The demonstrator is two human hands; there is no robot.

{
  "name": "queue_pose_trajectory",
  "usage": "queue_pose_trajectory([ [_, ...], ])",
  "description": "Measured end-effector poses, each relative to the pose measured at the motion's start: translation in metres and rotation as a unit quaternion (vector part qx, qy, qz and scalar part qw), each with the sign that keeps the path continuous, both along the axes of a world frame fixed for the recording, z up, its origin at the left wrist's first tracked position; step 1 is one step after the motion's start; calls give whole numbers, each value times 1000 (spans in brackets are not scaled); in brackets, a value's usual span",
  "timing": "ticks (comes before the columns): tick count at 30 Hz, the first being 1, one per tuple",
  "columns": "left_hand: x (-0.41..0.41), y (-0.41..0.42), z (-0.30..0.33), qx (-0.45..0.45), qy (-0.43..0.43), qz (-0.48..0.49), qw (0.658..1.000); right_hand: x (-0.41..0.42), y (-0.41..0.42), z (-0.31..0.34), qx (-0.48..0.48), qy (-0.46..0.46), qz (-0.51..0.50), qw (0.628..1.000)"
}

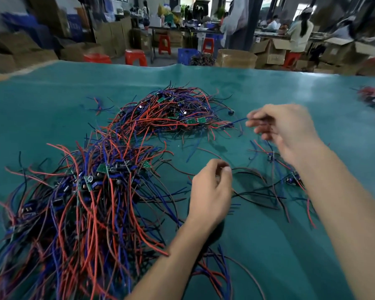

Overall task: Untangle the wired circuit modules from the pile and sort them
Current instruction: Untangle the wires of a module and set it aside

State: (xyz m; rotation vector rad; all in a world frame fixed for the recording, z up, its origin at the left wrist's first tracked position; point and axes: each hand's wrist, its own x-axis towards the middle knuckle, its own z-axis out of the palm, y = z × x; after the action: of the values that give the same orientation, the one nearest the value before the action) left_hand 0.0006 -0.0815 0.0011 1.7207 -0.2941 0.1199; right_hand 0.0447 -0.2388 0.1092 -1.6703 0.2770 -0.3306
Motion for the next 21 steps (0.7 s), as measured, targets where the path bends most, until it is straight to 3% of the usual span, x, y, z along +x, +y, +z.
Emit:
queue_pose_trajectory([
  [6, -5, 2, 5, -54, 47, 14, 997, -76, 20, -36, -12, -8, 157, 987],
  [14, 3, 4, 2, -3, 48, 17, 999, -83, 29, -63, -4, 65, 392, 918],
  [16, 3, 5, 2, -4, 47, 17, 999, -82, 26, -65, -1, 86, 376, 923],
  [21, 0, 4, 4, -35, 36, -3, 999, -70, 14, -77, -67, 71, 101, 990],
])
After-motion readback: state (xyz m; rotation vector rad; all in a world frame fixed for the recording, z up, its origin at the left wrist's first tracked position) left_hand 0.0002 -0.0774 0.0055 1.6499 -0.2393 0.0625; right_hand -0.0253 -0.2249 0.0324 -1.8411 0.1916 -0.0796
